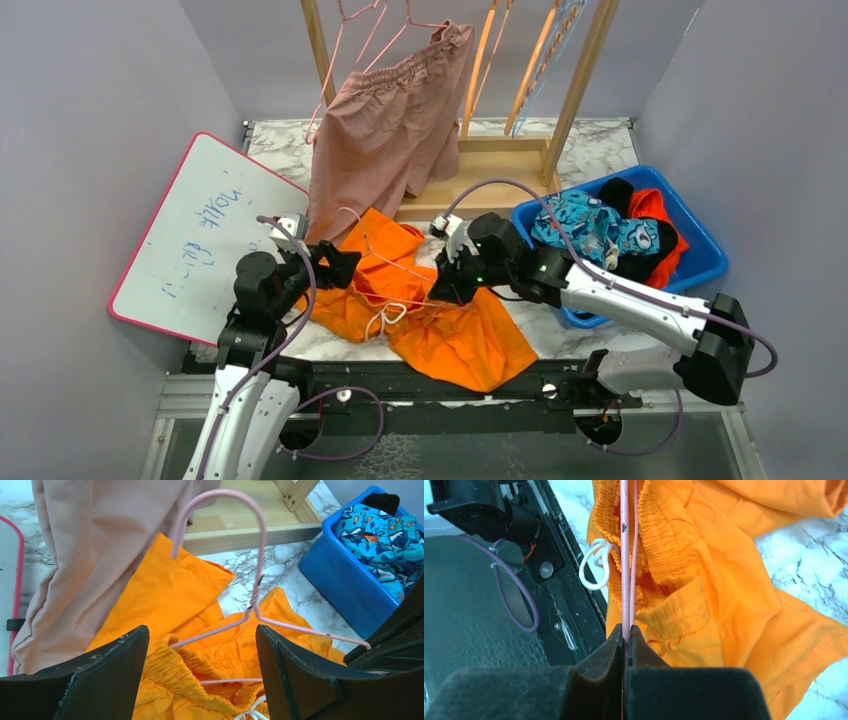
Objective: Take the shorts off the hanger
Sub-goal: Remove the shorts from the clothes rod.
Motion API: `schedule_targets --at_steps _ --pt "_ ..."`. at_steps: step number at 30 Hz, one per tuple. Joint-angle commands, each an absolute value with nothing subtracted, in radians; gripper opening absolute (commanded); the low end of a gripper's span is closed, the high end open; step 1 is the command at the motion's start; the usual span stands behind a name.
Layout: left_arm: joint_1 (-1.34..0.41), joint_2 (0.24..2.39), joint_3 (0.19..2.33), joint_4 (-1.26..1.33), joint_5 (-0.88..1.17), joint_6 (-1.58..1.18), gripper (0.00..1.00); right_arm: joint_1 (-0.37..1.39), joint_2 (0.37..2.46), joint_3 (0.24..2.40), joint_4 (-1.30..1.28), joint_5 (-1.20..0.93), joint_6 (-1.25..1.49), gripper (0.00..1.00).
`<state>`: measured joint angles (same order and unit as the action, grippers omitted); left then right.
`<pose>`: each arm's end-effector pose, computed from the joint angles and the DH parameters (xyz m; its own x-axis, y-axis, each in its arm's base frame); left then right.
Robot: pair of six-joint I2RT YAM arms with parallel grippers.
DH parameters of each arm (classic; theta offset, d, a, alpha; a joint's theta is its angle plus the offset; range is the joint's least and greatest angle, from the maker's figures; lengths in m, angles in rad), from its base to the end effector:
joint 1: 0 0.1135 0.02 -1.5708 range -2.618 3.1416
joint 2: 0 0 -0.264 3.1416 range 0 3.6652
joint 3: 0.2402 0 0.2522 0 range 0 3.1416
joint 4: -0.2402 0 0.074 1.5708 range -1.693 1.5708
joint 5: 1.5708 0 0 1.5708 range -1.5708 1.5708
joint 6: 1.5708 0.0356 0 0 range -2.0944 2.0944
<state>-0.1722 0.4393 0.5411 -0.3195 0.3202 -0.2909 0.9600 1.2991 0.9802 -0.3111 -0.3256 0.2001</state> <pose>0.1202 -0.0323 0.2871 -0.3373 -0.2176 -0.9159 0.3848 0.8560 -0.3452 0.1556 0.2421 0.2845 -0.5149 -0.4071 -0.7544 -0.8388 0.4210 0.3453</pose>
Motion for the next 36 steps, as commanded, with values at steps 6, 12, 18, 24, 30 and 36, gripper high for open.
schedule_targets --at_steps 6,12,18,24,30,36 --pt "-0.168 0.413 0.543 -0.299 0.318 -0.283 0.85 0.957 1.098 0.912 -0.336 -0.134 0.301 0.01" --pt "-0.169 0.398 0.542 -0.298 0.316 -0.279 0.91 0.957 1.022 0.948 -0.407 -0.084 0.327 0.01" --pt "-0.169 0.406 0.536 -0.298 0.306 -0.279 0.91 0.957 0.961 1.008 -0.479 -0.082 0.307 0.01" --pt "-0.168 0.442 0.533 -0.296 0.304 -0.279 0.92 0.957 0.906 1.051 -0.574 -0.117 0.265 0.01" --pt "-0.169 0.544 0.528 -0.289 0.325 -0.282 0.92 0.957 0.846 1.072 -0.672 -0.209 0.222 0.01" --pt "-0.169 0.641 0.529 -0.283 0.35 -0.291 0.88 0.957 0.776 1.075 -0.692 -0.33 0.186 0.01"
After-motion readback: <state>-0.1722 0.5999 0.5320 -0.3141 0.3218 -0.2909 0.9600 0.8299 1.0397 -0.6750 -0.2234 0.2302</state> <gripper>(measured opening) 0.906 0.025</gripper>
